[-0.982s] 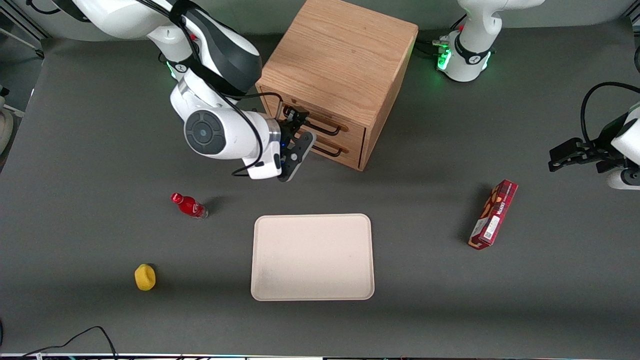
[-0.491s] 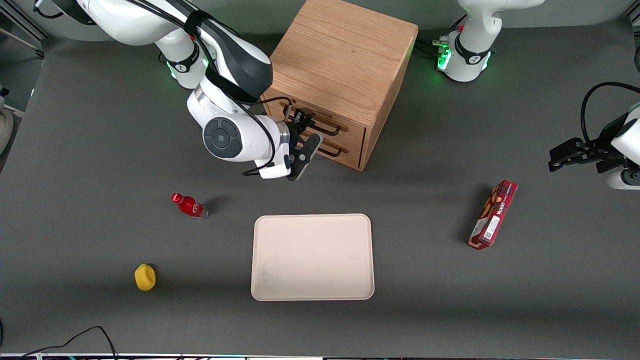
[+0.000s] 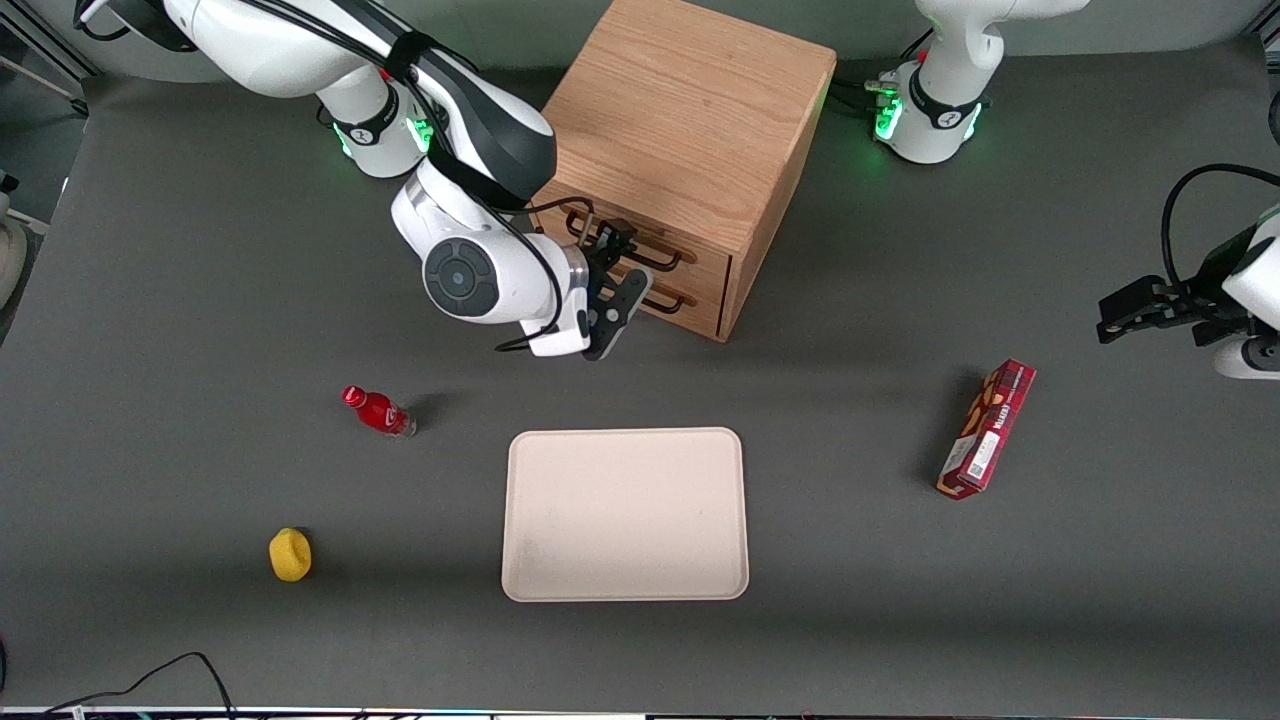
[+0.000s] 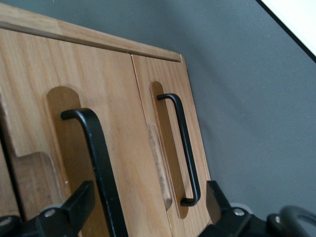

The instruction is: Open upper drawer

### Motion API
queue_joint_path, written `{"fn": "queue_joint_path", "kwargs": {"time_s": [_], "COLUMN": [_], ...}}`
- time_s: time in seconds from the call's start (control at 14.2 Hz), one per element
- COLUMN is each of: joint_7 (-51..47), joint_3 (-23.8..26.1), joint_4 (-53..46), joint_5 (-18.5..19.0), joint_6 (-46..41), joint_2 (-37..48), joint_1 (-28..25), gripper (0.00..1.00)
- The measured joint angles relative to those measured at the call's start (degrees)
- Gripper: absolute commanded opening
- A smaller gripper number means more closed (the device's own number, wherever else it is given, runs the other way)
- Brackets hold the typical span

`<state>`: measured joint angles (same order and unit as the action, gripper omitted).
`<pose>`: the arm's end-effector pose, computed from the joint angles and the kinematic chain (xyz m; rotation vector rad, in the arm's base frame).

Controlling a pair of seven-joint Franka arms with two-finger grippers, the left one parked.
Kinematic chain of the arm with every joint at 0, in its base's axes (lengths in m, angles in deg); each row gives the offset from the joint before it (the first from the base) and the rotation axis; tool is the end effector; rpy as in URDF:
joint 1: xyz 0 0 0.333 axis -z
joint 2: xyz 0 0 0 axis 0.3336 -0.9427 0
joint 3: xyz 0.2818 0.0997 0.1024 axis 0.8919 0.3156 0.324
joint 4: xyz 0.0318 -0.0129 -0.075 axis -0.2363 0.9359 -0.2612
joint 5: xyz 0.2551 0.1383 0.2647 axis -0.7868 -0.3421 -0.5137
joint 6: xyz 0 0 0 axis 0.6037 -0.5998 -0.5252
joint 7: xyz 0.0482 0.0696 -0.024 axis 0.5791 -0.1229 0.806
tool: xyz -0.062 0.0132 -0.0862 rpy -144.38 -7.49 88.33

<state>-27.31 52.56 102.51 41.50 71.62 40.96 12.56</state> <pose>0.5075 0.4252 0.3832 -2.4002 -1.0917 0.3933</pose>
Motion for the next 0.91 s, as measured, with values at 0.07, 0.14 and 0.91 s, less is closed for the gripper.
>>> {"fn": "queue_joint_path", "kwargs": {"time_s": [0.07,0.14,0.91], "joint_7": [0.00,0.00,0.21], "joint_3": [0.02,0.02,-1.07], "joint_4": [0.32,0.56,-5.53], "joint_5": [0.02,0.09,6.50], "joint_6": [0.29,0.59,1.32], "joint_2": [-0.01,-0.01,-5.26], "joint_1": [-0.01,0.01,0.82], "gripper": [1.00,1.00,1.00]}}
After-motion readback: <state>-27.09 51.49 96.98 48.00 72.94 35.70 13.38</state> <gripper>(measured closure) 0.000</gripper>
